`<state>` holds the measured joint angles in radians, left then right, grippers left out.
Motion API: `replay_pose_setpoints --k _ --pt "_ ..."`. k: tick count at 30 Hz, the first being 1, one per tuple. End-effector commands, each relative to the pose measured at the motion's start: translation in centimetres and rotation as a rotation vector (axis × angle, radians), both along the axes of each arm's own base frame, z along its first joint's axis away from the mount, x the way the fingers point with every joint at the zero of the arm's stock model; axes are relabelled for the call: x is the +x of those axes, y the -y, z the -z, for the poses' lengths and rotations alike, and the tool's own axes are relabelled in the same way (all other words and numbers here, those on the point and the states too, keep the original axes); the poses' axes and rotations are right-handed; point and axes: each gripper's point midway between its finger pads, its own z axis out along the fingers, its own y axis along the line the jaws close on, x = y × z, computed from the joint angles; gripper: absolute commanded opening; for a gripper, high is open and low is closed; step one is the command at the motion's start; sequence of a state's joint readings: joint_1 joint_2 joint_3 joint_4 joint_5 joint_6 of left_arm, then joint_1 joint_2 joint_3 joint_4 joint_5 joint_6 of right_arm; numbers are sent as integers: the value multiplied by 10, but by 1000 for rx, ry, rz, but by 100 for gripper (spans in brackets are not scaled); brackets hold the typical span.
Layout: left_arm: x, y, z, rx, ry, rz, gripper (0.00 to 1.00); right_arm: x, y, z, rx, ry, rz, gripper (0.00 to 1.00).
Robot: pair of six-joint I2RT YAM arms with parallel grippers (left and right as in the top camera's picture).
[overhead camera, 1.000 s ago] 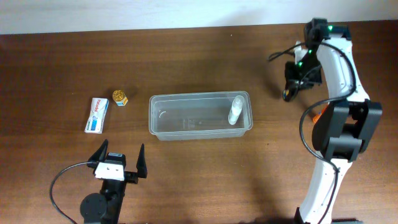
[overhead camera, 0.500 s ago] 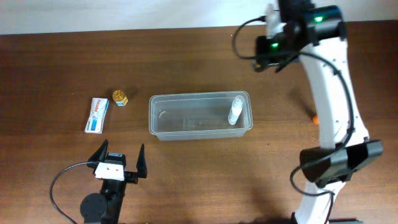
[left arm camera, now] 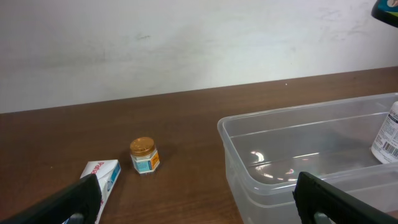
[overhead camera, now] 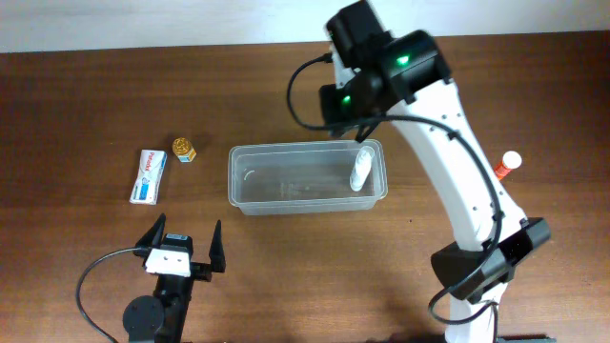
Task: Pack container
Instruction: 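Carry the brown bottle into the container beside the white bottle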
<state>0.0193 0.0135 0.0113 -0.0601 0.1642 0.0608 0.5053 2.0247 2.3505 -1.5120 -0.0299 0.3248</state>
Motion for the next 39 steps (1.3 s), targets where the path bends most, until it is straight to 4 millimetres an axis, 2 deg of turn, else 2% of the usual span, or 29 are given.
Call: replay_pose_setpoints --k 1,8,13,17,22,33,39 --pt "0 -1 1 12 2 -6 99 -1 -1 7 -68 19 89 23" --pt "0 -1 1 12 2 -6 99 -4 -13 50 -124 -28 120 23" --pt "0 -1 1 12 2 -6 99 -3 -14 83 -143 -65 138 23" --pt "0 -1 1 12 2 -6 99 -5 -12 101 -160 -85 139 23" --pt "0 -1 1 12 2 -6 99 0 -1 115 -216 -64 183 23" --pt "0 -1 1 12 2 -6 99 1 5 151 -252 -64 191 23" --pt "0 -1 1 12 2 -6 99 -2 18 166 -267 -93 226 23"
